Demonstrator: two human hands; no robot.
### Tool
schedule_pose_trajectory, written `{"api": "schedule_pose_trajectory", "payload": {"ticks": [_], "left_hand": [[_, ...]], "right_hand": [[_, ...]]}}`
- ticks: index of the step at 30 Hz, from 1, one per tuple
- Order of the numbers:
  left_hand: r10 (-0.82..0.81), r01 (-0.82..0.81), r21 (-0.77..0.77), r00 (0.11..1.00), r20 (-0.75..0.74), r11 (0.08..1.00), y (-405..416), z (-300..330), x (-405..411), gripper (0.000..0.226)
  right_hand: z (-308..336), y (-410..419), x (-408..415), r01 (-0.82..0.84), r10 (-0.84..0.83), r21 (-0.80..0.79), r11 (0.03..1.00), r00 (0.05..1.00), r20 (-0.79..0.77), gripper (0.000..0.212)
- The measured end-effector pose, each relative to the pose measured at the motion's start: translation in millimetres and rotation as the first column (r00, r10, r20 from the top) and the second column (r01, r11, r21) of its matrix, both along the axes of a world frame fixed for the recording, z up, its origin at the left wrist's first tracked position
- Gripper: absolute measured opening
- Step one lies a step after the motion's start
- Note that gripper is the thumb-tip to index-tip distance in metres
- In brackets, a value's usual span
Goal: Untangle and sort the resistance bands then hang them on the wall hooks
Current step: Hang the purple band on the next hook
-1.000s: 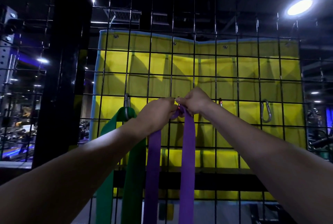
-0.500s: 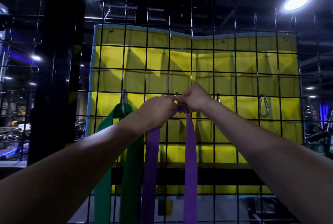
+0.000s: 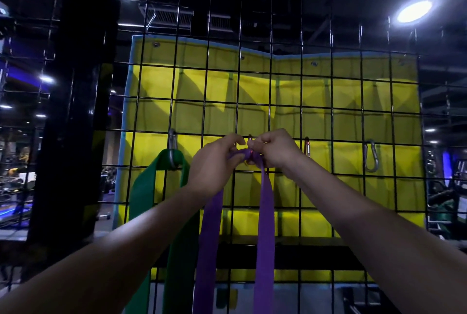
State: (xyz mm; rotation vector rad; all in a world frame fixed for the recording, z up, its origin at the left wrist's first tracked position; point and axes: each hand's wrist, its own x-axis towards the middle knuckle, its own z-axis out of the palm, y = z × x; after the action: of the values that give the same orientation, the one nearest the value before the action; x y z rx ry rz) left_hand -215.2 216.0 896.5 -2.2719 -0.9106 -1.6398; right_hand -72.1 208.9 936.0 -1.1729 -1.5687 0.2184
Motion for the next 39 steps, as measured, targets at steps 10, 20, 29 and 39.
{"api": "schedule_pose_trajectory", "payload": {"ticks": [10, 20, 29, 39], "left_hand": [[0.014, -0.012, 0.020, 0.997, -0.081, 1.000, 13, 1, 10, 0.020], [-0.002, 0.001, -0.006, 0.977, -0.212, 1.000, 13, 9, 7, 0.017], [0.031, -0.029, 0.013, 0.969, -0.245, 0.999, 15, 14, 2, 0.017], [0.226, -0.154, 0.192, 0.866, -0.447, 0.969, 11, 17, -2, 0.033]], "right_hand": [[-3, 5, 0, 0.040, -0.040, 0.035, 0.999, 0.999, 0.002, 0.027], [-3, 7, -5, 0.114, -0.114, 0.065, 0.991, 0.993, 0.000, 0.035], [-1, 2, -1, -0.027, 0.026, -0.006, 1.000, 0.997, -0.071, 0.022], [2, 4, -4, 0.069, -0.070, 0.039, 0.997, 0.997, 0.037, 0.021]]}}
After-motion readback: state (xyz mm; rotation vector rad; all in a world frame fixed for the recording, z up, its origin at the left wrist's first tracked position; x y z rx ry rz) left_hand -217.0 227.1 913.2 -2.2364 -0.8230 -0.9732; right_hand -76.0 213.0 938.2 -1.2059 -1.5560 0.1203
